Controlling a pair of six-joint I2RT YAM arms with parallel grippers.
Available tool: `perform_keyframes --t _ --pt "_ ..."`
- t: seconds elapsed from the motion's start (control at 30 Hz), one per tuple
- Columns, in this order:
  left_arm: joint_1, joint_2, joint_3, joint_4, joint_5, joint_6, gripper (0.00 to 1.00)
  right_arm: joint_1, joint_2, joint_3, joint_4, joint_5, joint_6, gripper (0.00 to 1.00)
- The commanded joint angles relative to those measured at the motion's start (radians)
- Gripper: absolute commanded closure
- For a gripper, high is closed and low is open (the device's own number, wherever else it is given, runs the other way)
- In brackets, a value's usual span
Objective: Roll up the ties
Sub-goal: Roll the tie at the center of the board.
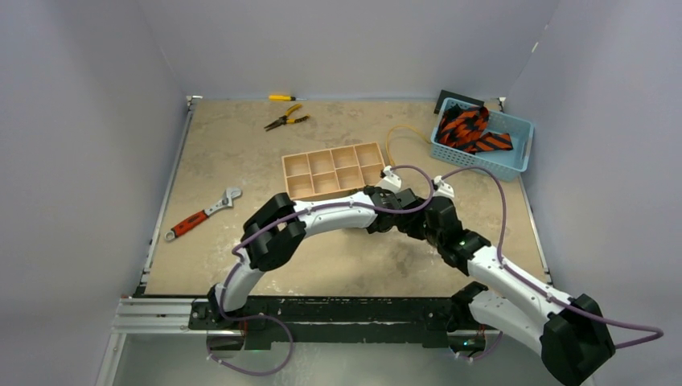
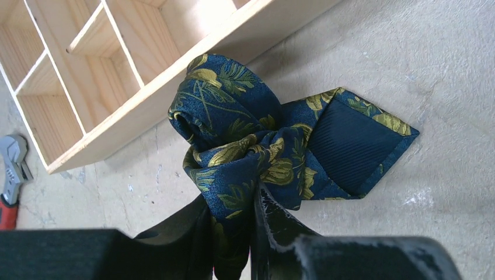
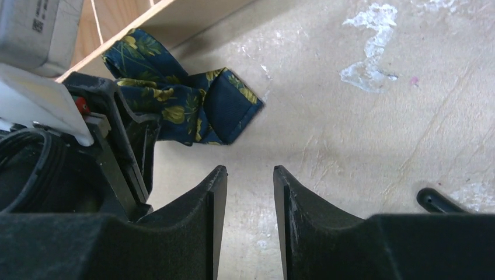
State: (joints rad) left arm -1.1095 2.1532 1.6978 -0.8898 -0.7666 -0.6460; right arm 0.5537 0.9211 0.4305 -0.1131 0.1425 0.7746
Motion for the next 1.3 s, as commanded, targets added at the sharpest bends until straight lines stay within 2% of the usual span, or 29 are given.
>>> perform_keyframes --t 0.0,0.13,0.4,0.63,0.9,1.03,1.27 --pt "-0.012 0.047 0.071 -0.023 0.015 -0.014 0.74 0.006 -0.034 -0.01 0.007 0.002 0.042 0.6" --pt "-0.012 0.043 0.081 0.017 0.069 -0.003 0.55 0.006 -0.069 -0.022 -0.008 0.001 0.076 0.59" --pt "-0.005 -0.038 0.02 0.147 0.193 0.008 0.39 0.006 -0.091 -0.015 -0.038 -0.003 0.085 0.59" --pt "0.029 -0.145 -0.061 0.272 0.307 -0.01 0.34 0.005 -0.125 -0.002 -0.067 0.003 0.08 0.57" --pt "0.085 -0.277 -0.182 0.343 0.34 -0.03 0.33 0.005 -0.11 0.014 -0.062 -0.003 0.058 0.56" --pt "0.107 -0.355 -0.285 0.383 0.332 -0.04 0.32 0.004 -0.062 0.024 -0.031 -0.017 0.03 0.56" --pt "0.213 -0.588 -0.566 0.615 0.414 -0.057 0.32 0.004 0.053 -0.004 0.065 -0.069 0.011 0.58"
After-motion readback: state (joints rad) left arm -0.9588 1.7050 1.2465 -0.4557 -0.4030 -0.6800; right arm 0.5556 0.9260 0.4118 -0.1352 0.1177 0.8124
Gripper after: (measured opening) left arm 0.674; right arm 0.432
